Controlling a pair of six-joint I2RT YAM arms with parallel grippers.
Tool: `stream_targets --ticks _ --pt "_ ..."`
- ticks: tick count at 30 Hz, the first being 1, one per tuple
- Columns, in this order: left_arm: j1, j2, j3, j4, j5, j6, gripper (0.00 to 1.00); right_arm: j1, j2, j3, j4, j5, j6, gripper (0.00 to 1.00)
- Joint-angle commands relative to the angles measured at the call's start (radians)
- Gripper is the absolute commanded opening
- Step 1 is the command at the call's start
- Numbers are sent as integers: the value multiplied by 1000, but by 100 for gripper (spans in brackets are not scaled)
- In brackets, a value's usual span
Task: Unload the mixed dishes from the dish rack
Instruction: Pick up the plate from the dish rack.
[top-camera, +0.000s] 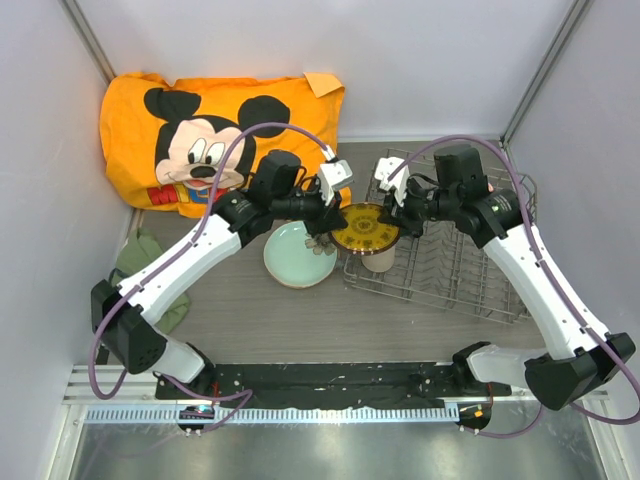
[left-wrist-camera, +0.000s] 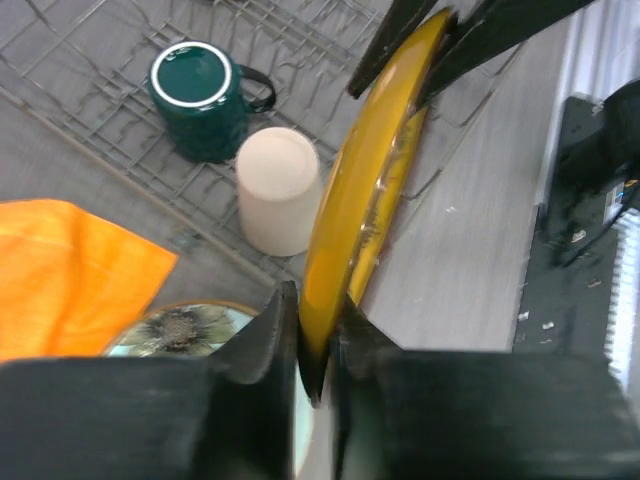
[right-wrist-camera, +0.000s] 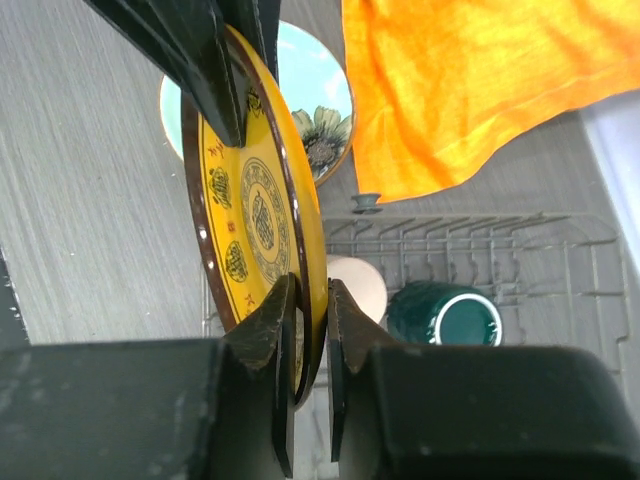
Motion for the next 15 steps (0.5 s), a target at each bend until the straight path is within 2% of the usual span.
stream_targets --ticks 1,4,7,9,11,15 --pt "-7 0 -2 51 10 -1 0 13 -7 -21 83 -27 35 8" --pt "-7 -11 -13 59 -15 2 0 14 -16 -49 94 -7 34 9" --pt "-5 -34 -37 70 -65 6 0 11 -30 -81 106 19 34 29" --pt "10 -61 -68 88 -93 -1 0 13 -48 -109 121 49 40 48" --pt "52 -77 -105 120 -102 -41 0 13 -67 -136 135 82 45 59" --pt "187 -98 -151 165 -24 -164 0 13 -119 -178 153 112 45 66"
